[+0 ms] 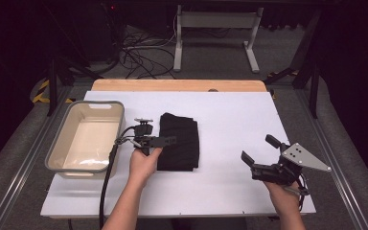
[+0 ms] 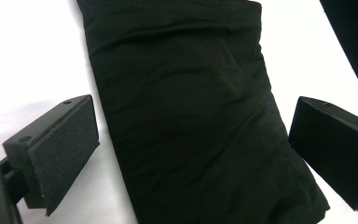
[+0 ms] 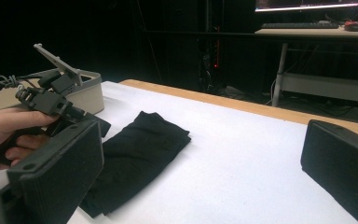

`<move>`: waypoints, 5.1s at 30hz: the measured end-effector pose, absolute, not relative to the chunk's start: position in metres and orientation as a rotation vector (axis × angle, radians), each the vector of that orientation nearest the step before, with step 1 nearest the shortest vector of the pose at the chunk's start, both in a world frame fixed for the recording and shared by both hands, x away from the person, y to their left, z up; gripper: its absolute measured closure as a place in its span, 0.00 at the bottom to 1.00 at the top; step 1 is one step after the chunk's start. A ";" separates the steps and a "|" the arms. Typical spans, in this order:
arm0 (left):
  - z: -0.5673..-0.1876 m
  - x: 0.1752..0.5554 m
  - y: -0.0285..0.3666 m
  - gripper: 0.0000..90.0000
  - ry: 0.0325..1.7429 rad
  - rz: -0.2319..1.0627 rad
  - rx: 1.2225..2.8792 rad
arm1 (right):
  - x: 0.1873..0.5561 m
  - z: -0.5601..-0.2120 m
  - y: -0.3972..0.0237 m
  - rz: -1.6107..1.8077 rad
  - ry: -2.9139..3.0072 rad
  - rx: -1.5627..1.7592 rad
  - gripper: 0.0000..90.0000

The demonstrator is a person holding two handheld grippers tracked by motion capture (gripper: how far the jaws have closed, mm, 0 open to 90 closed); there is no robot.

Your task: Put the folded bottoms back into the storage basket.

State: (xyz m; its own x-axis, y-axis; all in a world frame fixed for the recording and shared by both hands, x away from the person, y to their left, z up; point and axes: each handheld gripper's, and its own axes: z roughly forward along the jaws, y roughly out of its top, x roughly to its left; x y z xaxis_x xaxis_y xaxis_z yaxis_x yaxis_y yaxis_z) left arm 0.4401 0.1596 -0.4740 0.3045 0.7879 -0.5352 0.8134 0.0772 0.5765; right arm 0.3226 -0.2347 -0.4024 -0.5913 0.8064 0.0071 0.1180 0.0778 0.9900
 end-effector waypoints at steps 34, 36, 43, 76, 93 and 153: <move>-0.482 0.449 0.145 0.02 1.507 -0.052 1.731 | 0.321 -0.402 -0.235 1.576 1.786 0.920 0.00; -0.481 0.449 0.144 0.02 1.510 -0.054 1.738 | 0.321 -0.402 -0.236 1.577 1.782 0.923 0.00; -0.480 0.451 0.135 0.01 1.517 -0.053 1.755 | 0.322 -0.402 -0.238 1.581 1.780 0.925 0.00; -0.476 0.454 0.095 0.00 1.533 0.020 1.849 | 0.324 -0.401 -0.240 1.584 1.765 0.932 0.00; -0.474 0.454 0.069 0.00 1.580 0.144 1.943 | 0.326 -0.403 -0.238 1.569 1.785 0.944 0.00; -0.456 0.417 0.055 0.77 1.092 0.449 1.868 | 0.324 -0.402 -0.242 1.545 1.781 0.963 0.00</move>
